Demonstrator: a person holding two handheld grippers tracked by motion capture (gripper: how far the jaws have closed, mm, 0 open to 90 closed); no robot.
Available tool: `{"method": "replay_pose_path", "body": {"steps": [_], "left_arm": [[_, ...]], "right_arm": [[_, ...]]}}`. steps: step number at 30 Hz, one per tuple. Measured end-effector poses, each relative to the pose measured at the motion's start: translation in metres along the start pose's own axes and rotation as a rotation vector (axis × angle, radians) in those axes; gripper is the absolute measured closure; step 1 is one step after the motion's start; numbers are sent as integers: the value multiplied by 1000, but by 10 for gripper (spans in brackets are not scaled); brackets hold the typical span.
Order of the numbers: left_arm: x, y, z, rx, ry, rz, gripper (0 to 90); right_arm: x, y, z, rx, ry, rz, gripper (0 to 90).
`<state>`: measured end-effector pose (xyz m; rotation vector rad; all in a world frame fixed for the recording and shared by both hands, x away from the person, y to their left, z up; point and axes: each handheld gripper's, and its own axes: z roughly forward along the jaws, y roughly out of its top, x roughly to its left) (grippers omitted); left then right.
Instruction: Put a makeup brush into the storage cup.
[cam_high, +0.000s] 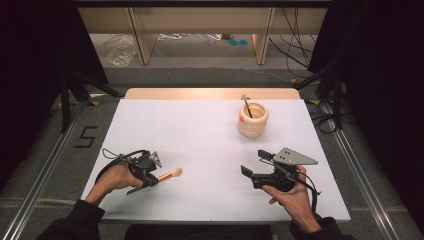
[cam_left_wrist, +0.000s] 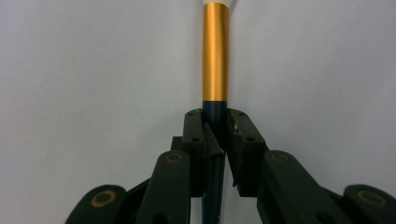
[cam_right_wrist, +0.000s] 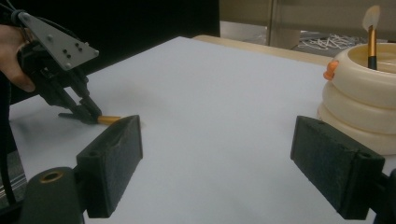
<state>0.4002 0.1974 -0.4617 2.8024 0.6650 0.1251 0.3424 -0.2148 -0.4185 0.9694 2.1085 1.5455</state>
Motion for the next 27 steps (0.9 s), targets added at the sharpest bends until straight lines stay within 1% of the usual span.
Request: {"method": "replay_pose_path", "body": {"steps": [1,2,3,4,5,6,7,8,9,10,11,12,13,14,15,16,17,18,20,21,22,23,24,25,26,27], "left_arm": [[-1,0,0,-1,1,-2,782],[-1,0,0,-2,5,-1,782],[-1,1,-1,2,11,8,782],[-2,1,-1,-6,14,0,782],[-2,1,-1,-16,16,-5,782],[-2,1,-3,-18,20,-5,782],[-2,1,-4,-15,21,2,783],[-3,1,-4,-31,24,-12,783],[-2,1,-5,-26,24,-2,783],[-1,1,-6,-20,26,10,783],[-1,1,-6,-30,28,10,783],[-2,1,-7,-47,34,-8,783],[-1,2,-9,-43,31,5,783],[-3,2,-9,-65,34,-7,783],[-2,3,-11,-67,33,6,783],[-3,4,-13,-87,38,0,783],[-3,5,-16,-99,45,1,783],[-4,6,-19,-104,45,-1,783],[-5,8,-23,-133,46,-8,783],[-5,9,-25,-148,48,-10,783],[-6,10,-27,-167,53,-15,783],[-6,10,-29,-184,60,-19,783],[-6,11,-32,-201,65,-23,783],[-7,12,-33,-228,66,-39,783],[-7,12,-34,-250,74,-44,783],[-8,13,-37,-275,74,-56,783]], "right_arm": [[1,0,0,14,9,22,178],[1,0,0,16,9,23,178],[0,0,0,0,0,0,179],[0,0,0,0,1,1,178],[1,0,-1,14,4,17,178],[1,0,-1,26,4,19,179],[1,0,-1,25,5,20,179],[1,0,-1,25,5,20,179],[1,0,-1,15,4,13,179],[1,0,0,12,8,20,178],[1,0,-1,15,9,23,179],[1,0,-1,16,9,23,178],[1,0,-1,12,6,19,179],[0,0,-1,7,-5,0,179],[0,0,-1,7,-4,2,179],[0,0,0,7,3,10,178],[1,0,0,15,8,24,179],[1,0,0,14,9,25,178],[1,0,-1,24,4,21,178],[0,0,-1,8,-2,5,179],[0,0,0,4,3,11,179],[1,0,0,16,9,24,178],[1,0,0,14,11,26,179],[1,0,0,9,9,25,178],[1,0,-1,24,8,25,178],[1,0,0,22,5,23,179]]}}
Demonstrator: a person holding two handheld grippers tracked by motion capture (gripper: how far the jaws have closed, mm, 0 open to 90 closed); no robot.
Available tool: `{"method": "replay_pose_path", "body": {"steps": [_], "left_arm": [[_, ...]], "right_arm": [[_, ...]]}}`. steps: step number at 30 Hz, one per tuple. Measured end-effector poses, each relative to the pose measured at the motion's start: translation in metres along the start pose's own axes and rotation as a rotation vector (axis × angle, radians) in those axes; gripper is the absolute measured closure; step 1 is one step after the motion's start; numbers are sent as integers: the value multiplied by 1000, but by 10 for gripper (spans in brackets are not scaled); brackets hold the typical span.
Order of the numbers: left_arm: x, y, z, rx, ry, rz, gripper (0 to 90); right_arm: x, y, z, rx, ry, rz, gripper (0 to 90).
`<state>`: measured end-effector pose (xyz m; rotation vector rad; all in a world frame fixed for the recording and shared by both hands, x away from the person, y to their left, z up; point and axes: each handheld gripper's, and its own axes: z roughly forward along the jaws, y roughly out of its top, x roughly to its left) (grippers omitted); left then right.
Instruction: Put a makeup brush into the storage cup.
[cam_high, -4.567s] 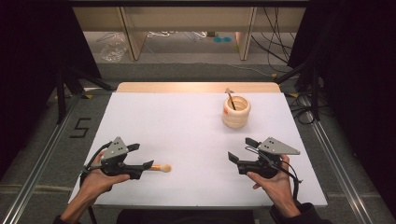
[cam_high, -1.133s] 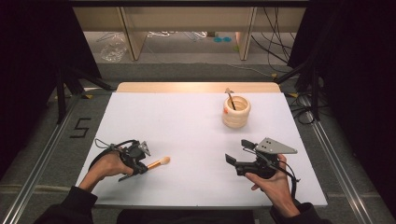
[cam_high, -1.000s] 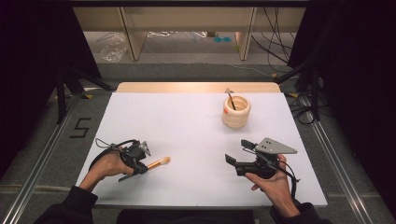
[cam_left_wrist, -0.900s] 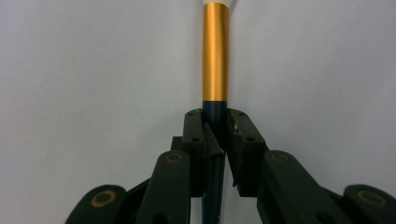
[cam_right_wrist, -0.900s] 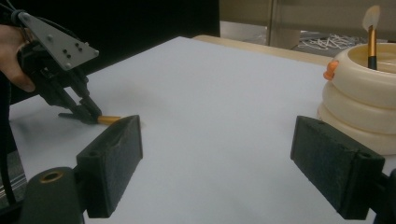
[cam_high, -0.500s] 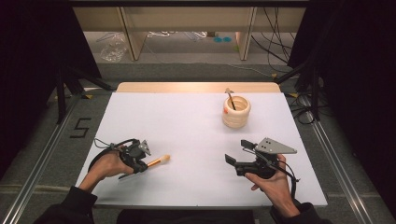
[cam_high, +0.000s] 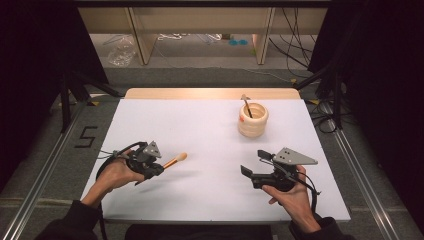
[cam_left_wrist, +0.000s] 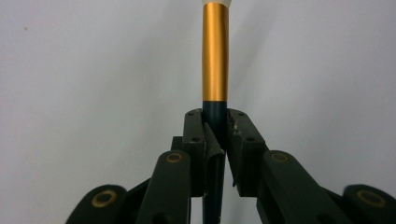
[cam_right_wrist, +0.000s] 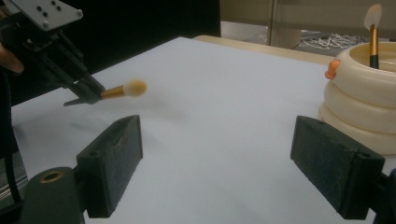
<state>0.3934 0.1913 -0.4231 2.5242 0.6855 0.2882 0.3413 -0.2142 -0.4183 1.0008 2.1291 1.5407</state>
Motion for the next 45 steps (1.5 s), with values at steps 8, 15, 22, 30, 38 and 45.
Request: {"method": "replay_pose_path", "body": {"steps": [8,15,22,30,38,45], "left_arm": [[3,8,-19,-189,26,-73,783],[3,10,-25,-293,42,-119,783],[-3,13,-27,-402,27,-175,783],[-15,20,-27,-520,-12,-224,783],[-26,26,-25,-567,-60,-220,783],[-30,29,-28,-617,-60,-224,783]], "right_arm": [[1,0,2,6,16,0,178],[4,0,6,7,29,-13,178],[4,2,12,-27,43,-24,184],[7,8,17,-36,76,-12,191],[13,17,27,-96,131,7,214],[19,23,39,-110,173,23,221]]}}
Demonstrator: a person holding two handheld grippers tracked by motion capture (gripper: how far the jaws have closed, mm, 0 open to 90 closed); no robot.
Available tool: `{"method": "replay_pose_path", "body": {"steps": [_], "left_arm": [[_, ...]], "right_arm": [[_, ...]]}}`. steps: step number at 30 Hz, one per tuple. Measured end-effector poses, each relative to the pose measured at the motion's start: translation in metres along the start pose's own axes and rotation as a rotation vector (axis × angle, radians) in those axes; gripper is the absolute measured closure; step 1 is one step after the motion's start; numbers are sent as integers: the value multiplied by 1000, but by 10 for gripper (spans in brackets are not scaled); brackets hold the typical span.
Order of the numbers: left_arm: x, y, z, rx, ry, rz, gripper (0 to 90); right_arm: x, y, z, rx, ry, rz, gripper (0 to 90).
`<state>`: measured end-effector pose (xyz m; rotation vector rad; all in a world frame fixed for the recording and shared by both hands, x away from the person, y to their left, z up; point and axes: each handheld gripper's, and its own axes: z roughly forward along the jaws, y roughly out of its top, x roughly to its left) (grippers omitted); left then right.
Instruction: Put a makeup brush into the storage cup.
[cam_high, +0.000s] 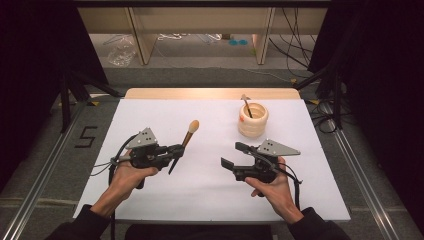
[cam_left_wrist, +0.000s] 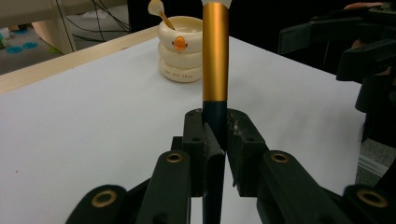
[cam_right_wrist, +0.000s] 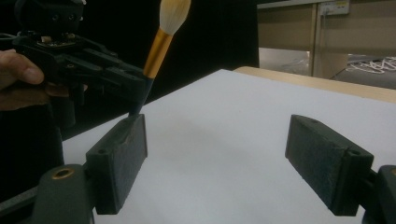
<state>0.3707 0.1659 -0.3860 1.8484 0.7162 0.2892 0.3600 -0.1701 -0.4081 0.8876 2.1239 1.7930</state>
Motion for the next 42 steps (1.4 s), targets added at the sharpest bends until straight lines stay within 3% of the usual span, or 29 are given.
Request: {"method": "replay_pose_path", "body": {"steps": [3,5,7,9,18,20,22,23,26,28,29,34,35,37,38,39,42], "left_arm": [[-3,1,-1,-36,-10,19,782],[-6,2,-1,-38,1,38,783],[-9,2,-1,-45,-4,33,783],[-10,3,0,-60,-17,54,782],[-15,4,1,-66,-26,48,783],[-15,4,1,-68,-29,49,782],[-17,3,2,-75,-34,41,783],[-18,3,2,-71,-37,41,783],[-20,3,4,-69,-45,49,783],[-22,3,5,-69,-51,34,782],[-21,3,6,-72,-54,45,782],[-25,3,7,-77,-70,37,782],[-25,3,8,-76,-74,42,783],[-26,3,8,-75,-75,33,783],[-27,3,8,-76,-75,34,783],[-26,4,8,-76,-74,48,783],[-28,4,9,-82,-76,35,783]], "right_arm": [[1,3,5,-7,10,1,222],[2,5,7,-10,20,0,225],[4,6,9,-26,30,2,229],[5,8,11,-22,36,1,232],[10,17,22,-73,71,-5,258],[12,20,23,-57,82,2,263],[12,21,28,-85,92,-2,268],[13,22,28,-63,94,2,272],[15,24,33,-92,112,12,285],[16,26,34,-76,121,7,293],[17,26,37,-96,126,8,304],[20,27,43,-87,164,19,364],[19,28,45,-107,165,2,372],[21,29,46,-94,182,24,409],[20,30,47,-113,178,3,424],[21,31,46,-98,185,7,439],[22,31,49,-106,204,38,477]]}}
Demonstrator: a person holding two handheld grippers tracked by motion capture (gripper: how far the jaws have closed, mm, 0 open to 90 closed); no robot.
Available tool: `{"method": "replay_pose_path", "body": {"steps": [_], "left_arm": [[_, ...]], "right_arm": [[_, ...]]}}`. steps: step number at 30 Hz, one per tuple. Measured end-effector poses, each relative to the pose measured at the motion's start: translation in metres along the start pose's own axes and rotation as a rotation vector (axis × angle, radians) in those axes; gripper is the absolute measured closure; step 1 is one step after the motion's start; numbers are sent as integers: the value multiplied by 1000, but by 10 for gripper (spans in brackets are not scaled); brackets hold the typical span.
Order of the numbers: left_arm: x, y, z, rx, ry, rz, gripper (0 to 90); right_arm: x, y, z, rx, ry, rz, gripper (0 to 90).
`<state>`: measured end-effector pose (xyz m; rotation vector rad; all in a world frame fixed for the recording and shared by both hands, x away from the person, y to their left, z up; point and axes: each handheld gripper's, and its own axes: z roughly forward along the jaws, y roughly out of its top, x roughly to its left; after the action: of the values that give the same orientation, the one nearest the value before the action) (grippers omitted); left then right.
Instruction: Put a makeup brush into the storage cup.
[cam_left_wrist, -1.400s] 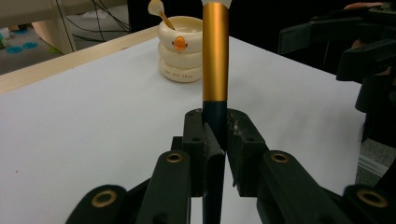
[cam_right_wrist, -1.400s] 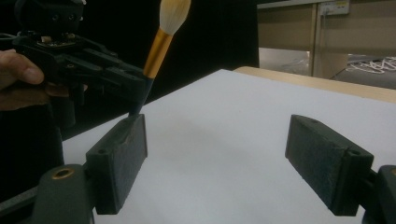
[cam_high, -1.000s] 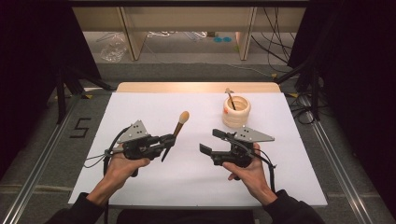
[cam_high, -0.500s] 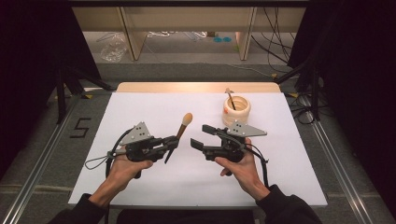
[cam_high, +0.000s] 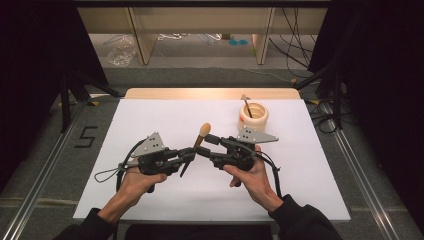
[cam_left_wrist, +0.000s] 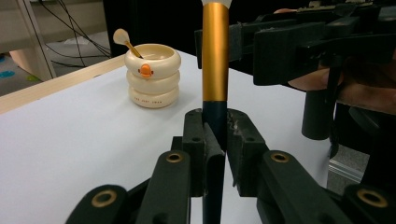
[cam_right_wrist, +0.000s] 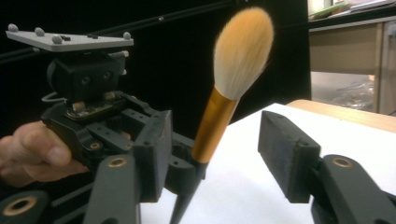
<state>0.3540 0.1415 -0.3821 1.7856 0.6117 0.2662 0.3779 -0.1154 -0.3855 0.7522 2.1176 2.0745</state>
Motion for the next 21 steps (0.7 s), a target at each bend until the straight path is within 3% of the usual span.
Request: {"method": "replay_pose_path", "body": {"steps": [3,21], "left_arm": [[0,1,1,0,-6,20,783],[-5,1,3,-9,-17,13,785]], "right_arm": [[0,0,2,-1,16,12,514],[0,0,8,-11,79,47,713]]}}
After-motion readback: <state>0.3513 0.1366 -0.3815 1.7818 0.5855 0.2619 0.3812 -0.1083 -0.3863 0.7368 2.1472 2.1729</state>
